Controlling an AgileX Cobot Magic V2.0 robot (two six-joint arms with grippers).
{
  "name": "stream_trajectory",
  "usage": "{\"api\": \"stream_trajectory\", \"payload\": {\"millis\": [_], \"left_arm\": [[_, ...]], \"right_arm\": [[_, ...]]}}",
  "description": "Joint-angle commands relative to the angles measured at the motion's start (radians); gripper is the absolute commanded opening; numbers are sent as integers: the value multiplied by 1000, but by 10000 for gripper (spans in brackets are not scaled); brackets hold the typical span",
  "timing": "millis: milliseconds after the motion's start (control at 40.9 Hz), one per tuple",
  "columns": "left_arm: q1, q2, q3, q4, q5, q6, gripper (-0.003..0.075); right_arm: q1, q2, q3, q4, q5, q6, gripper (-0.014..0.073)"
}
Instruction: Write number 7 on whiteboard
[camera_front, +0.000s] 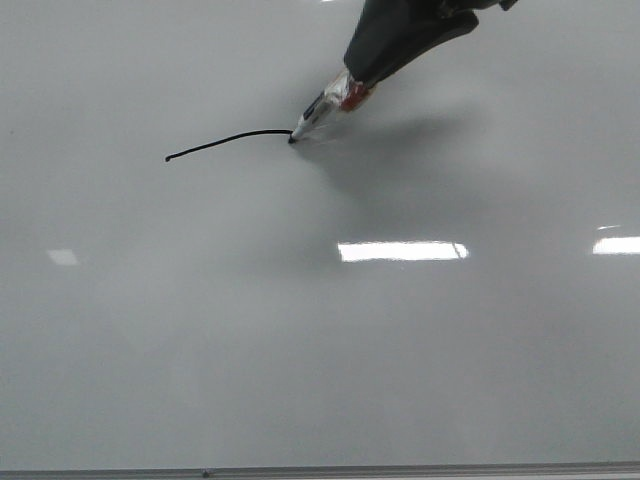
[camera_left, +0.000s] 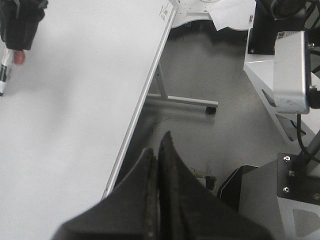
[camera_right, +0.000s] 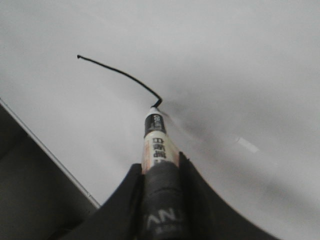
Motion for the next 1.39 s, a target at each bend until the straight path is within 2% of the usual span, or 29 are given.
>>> {"api": "stream_trajectory", "payload": {"millis": [0,293,685,758,1027,1369], "left_arm": [[-7,6,-35,-20,-84,-9,-20],[-7,6,-35,-20,-86,-9,-20],[-7,6,-35,-20,-86,-9,-20],[-7,6,-35,-20,-86,-9,-20],[-7,6,-35,-20,-87,-9,-20],[-7,8,-35,-46,-161,-9,-17]], "right_arm": [[29,-3,-19,-16,-44,-17,-59],[140,115,-19,-16,-123,-17,-59],[184,183,-23,-8,-181,-17,-59],[185,172,-23,21,-149,-30,-62],[221,35,-24,311,32,-326,-62],[223,-149,-24,337,275,-381,-62]]}}
